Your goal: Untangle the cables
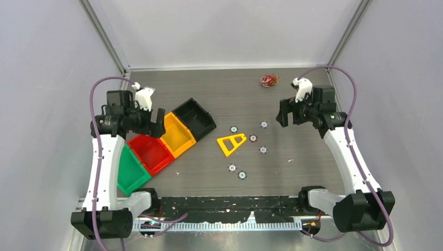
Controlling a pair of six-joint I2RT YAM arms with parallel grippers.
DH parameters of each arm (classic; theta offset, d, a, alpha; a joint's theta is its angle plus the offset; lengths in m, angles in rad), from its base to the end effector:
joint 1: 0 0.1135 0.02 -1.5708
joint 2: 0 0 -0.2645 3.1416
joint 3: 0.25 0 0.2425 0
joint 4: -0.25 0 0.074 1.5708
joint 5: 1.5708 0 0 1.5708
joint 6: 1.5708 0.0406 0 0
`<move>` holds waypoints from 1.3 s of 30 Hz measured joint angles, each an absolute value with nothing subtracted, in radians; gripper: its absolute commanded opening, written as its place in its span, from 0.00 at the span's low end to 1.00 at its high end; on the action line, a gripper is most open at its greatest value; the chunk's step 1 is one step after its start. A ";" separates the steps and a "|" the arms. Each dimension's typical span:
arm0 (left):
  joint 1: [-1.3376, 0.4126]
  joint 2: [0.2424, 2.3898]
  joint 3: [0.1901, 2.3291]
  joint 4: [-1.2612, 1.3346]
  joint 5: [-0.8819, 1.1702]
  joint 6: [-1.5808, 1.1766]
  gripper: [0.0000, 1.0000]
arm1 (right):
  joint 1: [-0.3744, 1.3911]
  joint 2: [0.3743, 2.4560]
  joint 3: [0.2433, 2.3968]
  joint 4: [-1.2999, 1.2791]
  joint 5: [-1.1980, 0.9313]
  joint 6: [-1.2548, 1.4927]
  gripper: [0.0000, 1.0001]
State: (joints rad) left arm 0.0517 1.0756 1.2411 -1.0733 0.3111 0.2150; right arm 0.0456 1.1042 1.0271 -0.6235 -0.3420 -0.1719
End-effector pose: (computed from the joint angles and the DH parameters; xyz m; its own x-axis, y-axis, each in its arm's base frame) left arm 0.1859 -0.0028 0.3553 -0.7393 0.1651 -0.6528 0.3037 0.9470 -0.1044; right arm 0.2249 0.0239 0.3191 -0.5834 -0.1879 -0.7902 -0.4048 0.9107 0.0823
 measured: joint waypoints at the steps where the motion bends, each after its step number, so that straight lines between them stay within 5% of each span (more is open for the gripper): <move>1: 0.052 1.079 1.251 -1.074 0.311 0.215 0.99 | 0.046 1.123 1.047 -0.626 -0.342 -0.172 0.95; 22: 0.048 0.971 1.279 -0.808 0.369 0.047 0.99 | 0.189 2.091 1.999 -0.587 -0.007 -0.334 0.95; 35: 0.048 1.046 1.248 -0.796 0.385 0.034 0.99 | 0.204 2.495 2.248 -0.523 0.165 -0.439 0.98; 36: 0.048 1.050 1.248 -0.796 0.382 0.035 0.99 | 0.202 2.507 2.249 -0.522 0.170 -0.441 0.96; 39: 0.048 1.060 1.248 -0.797 0.370 0.034 0.99 | 0.191 2.534 2.252 -0.512 0.176 -0.446 0.69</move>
State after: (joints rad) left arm 0.0479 1.0595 1.2484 -0.7967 0.3698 0.0341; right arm 0.1913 2.5340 2.2517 -0.5117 0.1757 -0.4461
